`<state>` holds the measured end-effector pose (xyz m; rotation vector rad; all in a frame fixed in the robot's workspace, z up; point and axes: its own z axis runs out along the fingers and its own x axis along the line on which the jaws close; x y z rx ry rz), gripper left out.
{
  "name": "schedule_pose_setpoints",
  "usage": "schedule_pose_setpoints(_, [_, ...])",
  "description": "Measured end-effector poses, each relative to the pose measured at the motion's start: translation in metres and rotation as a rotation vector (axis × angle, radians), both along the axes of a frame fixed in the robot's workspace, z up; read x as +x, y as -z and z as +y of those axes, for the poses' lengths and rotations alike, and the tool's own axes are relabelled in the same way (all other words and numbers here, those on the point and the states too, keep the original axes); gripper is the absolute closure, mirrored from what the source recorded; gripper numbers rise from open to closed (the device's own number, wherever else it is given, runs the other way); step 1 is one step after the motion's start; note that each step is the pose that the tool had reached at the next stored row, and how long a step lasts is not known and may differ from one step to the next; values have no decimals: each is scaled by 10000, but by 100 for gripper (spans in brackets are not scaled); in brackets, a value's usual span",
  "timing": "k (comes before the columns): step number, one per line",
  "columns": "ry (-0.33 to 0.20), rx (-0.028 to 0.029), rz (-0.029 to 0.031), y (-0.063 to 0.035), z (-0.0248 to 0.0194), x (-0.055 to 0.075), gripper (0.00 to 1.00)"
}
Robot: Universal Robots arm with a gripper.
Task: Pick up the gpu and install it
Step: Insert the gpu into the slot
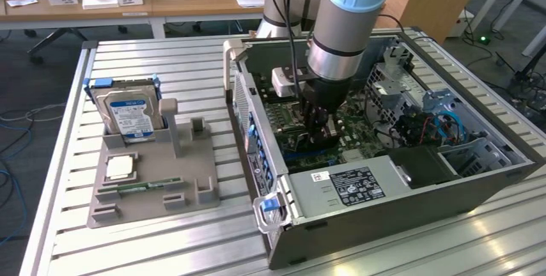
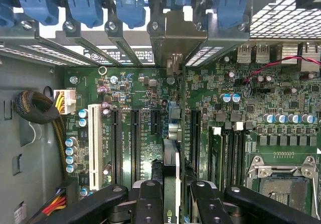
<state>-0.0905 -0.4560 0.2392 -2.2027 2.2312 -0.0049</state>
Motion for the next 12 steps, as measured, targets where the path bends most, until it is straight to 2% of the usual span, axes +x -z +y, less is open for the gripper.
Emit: schedule_pose_setpoints(12, [-1, 2, -2, 8, -1, -2, 74])
